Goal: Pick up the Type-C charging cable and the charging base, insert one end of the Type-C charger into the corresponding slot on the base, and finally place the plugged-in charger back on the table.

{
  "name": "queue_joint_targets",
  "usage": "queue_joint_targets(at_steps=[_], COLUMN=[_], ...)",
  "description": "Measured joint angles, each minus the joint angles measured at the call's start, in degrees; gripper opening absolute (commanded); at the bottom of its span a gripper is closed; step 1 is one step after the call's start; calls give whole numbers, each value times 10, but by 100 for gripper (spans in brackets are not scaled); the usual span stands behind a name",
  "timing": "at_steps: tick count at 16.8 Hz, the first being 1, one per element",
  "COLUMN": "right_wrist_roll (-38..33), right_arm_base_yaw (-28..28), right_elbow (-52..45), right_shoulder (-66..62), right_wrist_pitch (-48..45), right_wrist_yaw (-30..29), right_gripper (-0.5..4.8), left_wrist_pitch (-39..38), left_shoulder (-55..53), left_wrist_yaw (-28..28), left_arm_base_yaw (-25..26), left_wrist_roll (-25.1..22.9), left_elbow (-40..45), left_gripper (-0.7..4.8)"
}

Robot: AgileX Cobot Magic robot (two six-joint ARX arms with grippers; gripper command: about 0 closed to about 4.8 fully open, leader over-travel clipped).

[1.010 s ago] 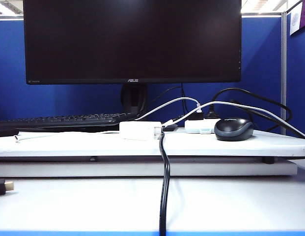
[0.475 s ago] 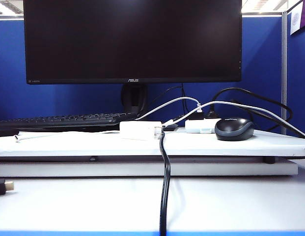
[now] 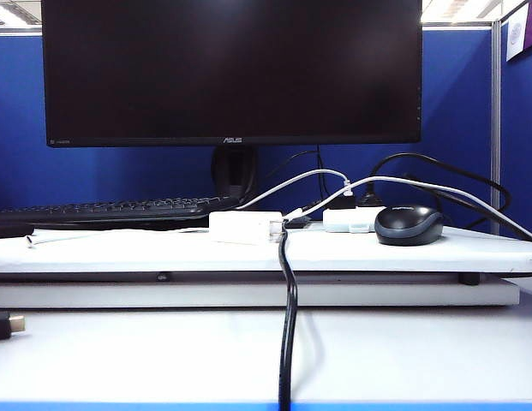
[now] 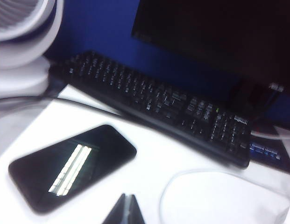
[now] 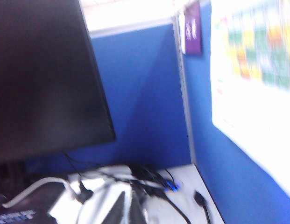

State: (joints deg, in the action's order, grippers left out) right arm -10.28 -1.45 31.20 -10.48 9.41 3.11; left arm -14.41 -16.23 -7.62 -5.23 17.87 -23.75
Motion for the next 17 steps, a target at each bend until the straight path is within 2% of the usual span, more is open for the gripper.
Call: queue_joint_targets(at_steps=[4, 6, 9, 11, 14, 15, 17], right_wrist_roll=[-25, -59, -62, -63, -62, -58, -34], right_arm_base_yaw=[1, 7, 22, 54, 140, 185, 249], right_elbow=[107, 192, 256, 294, 311, 311, 313], right_shoulder=[-114, -205, -298, -371, -439, -462, -494], right_wrist_pitch=[3, 12, 12, 12, 10, 5, 3], right_wrist_yaw=[-44, -63, -124, -173, -183, -183, -182], right_gripper=[-5, -5, -5, -5, -5, -5, -5], left_wrist_pitch=[-15, -27, -66, -116, -161, -194, -196], left_shoulder=[-141, -219, -287, -339, -419, -464, -531], left_wrist_yaw=[17, 96, 164, 190, 228, 241, 297], left_arm_base_yaw=[0, 0, 0, 0, 0, -1, -1], left_wrist_roll=[-4, -2, 47, 75, 110, 125, 141], left_elbow=[-125, -195, -245, -273, -276, -276, -275], left_gripper=[-4, -4, -4, -4, -2, 37, 272])
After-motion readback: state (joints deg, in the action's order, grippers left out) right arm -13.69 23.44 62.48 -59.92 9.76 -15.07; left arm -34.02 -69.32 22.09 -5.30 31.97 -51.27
